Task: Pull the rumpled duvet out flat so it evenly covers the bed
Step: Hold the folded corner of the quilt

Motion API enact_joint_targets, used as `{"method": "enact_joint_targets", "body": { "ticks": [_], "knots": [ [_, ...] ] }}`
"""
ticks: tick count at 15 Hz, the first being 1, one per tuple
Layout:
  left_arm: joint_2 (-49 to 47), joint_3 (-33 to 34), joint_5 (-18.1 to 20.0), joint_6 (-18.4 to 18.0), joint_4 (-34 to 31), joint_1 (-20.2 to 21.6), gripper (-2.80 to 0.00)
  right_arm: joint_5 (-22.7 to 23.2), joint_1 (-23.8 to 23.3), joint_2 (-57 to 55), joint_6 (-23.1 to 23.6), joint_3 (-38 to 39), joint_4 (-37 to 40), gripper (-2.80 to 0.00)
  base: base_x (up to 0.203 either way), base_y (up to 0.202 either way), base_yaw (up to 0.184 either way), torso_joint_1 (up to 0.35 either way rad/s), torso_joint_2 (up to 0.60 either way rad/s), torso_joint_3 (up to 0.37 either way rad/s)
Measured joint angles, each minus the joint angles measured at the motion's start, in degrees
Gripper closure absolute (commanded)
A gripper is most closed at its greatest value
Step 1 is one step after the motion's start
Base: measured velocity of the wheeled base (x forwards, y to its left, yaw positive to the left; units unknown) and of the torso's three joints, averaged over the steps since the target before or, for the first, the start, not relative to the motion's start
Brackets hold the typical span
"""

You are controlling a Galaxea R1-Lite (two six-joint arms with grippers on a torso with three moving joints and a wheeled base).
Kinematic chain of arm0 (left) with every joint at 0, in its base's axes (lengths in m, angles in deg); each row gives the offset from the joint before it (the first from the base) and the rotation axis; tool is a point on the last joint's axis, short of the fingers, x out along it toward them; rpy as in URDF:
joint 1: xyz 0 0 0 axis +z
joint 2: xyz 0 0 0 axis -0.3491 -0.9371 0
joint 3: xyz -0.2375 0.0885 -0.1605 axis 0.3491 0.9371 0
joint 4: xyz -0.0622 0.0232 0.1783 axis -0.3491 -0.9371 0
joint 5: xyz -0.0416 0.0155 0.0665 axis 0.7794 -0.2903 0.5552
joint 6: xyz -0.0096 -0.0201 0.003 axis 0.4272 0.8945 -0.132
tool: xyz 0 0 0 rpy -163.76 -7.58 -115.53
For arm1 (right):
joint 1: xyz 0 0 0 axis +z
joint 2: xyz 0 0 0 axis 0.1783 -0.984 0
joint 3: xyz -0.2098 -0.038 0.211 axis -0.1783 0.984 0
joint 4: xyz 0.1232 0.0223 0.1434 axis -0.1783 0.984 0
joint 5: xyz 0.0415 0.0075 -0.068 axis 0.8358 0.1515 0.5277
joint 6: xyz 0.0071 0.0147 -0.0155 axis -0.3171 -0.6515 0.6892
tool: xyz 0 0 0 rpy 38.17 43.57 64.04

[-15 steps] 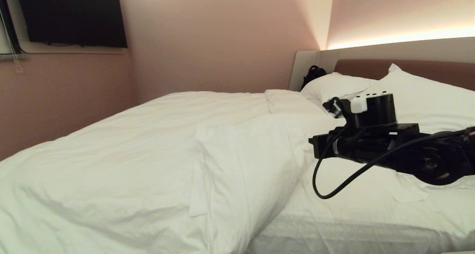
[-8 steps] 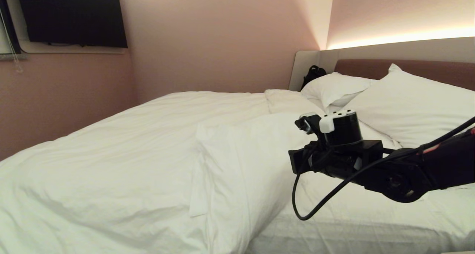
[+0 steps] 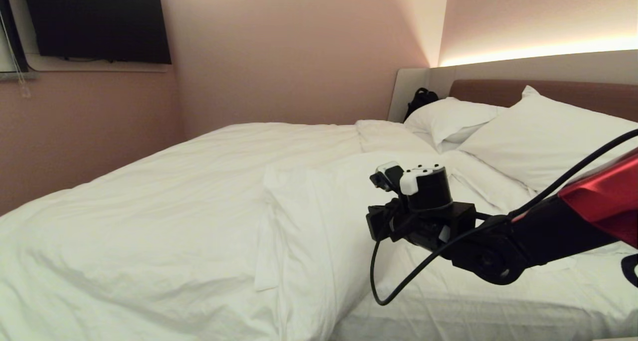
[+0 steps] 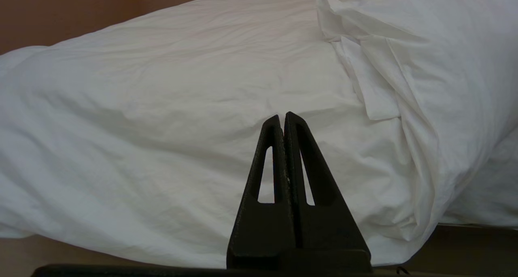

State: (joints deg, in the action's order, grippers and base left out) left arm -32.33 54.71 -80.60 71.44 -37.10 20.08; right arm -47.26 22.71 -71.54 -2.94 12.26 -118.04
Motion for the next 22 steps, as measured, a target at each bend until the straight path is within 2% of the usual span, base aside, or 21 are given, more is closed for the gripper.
{"method": "enact_joint_targets", "body": {
  "ticks": [10,11,22],
  "knots": [
    [0.0,0.0,-0.02,-0.05,0.0,0.0,0.0,-1.18,0.73,-7.79,2.4,-5.68,-0.38,0.0,0.0,0.0,0.0,0.0,0.0,0.0],
    [0.0,0.0,0.0,-0.03,0.0,0.0,0.0,-1.18,0.7,-8.19,2.69,-5.92,-0.4,-2.8,0.0,0.0,0.0,0.0,0.0,0.0],
    [0.0,0.0,0.0,-0.05,0.0,0.0,0.0,-1.17,1.89,-11.18,3.29,-7.84,-0.47,-2.8,0.0,0.0,0.0,0.0,0.0,0.0]
  ]
}}
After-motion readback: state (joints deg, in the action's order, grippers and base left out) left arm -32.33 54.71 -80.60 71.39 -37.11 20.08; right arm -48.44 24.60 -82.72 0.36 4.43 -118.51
